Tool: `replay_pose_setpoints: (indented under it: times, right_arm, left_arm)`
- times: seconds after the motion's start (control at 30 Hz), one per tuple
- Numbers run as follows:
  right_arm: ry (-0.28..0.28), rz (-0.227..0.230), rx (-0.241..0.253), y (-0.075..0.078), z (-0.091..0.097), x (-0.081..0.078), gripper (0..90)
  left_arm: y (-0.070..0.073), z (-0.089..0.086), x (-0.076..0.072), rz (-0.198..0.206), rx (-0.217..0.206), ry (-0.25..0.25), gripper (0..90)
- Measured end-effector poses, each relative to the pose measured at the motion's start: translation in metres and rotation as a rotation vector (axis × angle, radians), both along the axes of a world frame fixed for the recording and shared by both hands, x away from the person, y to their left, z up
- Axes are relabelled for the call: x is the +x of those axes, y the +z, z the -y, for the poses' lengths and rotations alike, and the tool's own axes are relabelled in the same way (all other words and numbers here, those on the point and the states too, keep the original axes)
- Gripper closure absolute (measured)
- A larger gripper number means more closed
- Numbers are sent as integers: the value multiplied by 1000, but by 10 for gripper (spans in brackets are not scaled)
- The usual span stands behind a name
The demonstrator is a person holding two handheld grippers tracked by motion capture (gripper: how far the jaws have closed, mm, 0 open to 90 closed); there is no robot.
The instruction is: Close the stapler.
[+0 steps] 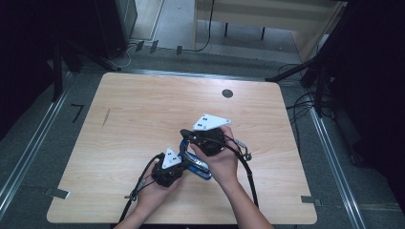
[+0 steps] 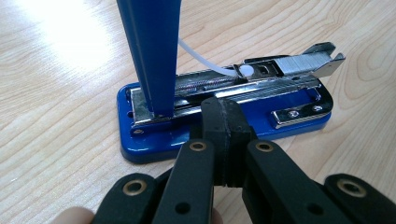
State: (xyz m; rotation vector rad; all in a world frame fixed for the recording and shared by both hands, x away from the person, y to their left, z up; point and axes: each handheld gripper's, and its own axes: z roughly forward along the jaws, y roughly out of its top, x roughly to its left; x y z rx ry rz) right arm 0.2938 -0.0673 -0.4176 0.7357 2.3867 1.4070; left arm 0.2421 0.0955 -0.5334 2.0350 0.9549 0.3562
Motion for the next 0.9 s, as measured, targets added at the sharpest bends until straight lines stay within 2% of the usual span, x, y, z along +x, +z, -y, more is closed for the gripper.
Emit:
replay_pose_setpoints:
  times: [0.2, 0.4, 0.7, 0.9]
  right_arm:
    - [23, 4, -15, -3, -7, -2, 900]
    - [26, 2, -23, -6, -6, -5, 900]
    - [23, -1, -23, -10, 3, -9, 900]
    - [7, -9, -22, -16, 16, -11, 900]
  left_arm:
    - [0, 0, 0, 0, 3, -3, 900]
    - [0, -1, 0, -2, 4, -1, 900]
    - [0, -1, 0, -2, 2, -1, 900]
    - [0, -1, 0, -3, 0, 0, 900]
